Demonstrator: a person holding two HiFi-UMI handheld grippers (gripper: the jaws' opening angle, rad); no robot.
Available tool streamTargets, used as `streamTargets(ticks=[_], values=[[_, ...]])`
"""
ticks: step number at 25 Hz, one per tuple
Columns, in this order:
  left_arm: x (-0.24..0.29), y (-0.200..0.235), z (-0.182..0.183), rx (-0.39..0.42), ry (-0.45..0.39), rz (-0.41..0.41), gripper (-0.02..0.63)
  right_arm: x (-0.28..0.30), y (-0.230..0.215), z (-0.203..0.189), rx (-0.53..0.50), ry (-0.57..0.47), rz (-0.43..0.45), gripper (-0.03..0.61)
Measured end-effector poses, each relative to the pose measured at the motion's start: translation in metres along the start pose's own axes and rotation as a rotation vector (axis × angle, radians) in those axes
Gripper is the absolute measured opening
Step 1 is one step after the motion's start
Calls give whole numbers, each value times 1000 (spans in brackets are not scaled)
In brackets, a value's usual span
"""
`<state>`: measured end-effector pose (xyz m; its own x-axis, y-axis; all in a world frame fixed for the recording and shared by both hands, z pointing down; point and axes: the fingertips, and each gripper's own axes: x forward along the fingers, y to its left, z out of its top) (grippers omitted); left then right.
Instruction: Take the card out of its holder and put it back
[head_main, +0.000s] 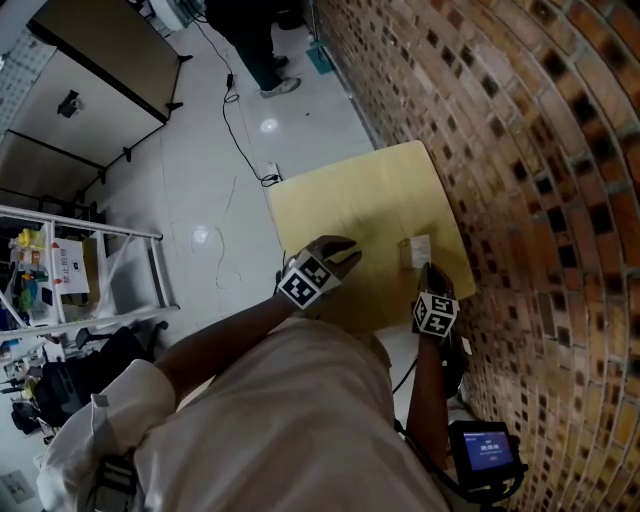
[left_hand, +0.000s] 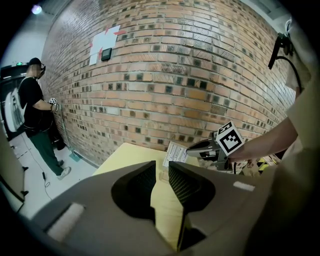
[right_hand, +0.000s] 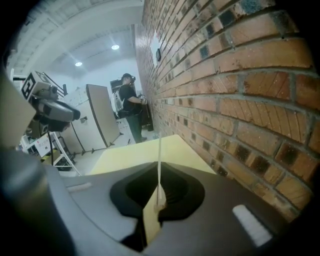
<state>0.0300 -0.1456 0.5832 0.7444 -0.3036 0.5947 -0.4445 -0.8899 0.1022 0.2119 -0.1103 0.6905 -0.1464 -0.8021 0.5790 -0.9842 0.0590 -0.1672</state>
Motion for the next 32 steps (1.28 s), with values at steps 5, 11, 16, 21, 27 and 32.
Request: streamTargets(ticks=[5, 11, 16, 21, 27, 32], values=[[1, 2, 4, 1, -8, 0, 100, -17, -8, 30, 2, -63, -15, 15], [-3, 11, 4, -11, -22, 21, 100, -50, -27, 68, 38, -156, -50, 15], [-11, 34, 0, -32, -33, 76, 98, -80, -53, 81, 57, -198, -109, 15], [-21, 73, -15, -50, -28, 165, 94, -96, -83, 68, 65, -188, -174, 15], [-34, 119, -50, -104, 27, 261, 92, -118, -108, 35, 85, -134, -248, 15], [-35, 139, -71, -195, 37, 303, 92, -132, -123, 16, 113, -121, -278, 15]])
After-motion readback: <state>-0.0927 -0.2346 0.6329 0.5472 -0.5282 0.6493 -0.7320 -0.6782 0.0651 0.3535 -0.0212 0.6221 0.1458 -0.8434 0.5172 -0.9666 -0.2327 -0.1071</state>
